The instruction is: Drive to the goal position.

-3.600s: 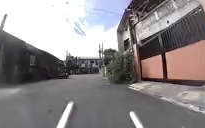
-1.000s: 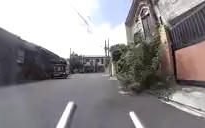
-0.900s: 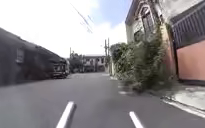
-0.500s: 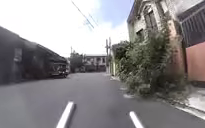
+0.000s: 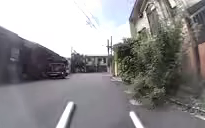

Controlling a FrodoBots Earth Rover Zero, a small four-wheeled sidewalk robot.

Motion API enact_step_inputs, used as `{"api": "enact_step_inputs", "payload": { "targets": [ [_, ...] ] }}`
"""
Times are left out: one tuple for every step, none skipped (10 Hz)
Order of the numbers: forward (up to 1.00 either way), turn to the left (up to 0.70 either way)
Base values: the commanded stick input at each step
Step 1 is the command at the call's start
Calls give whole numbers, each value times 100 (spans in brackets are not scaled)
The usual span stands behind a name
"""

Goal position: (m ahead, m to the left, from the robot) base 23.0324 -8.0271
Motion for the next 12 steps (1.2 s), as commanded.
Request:
{"api": "enact_step_inputs", "payload": {
  "targets": [
    [100,0],
    [100,0],
    [100,0],
    [100,0],
    [100,0],
    [100,0],
    [100,0],
    [100,-33],
    [100,-39],
    [100,-35],
    [100,-15],
    [100,0]
  ]
}}
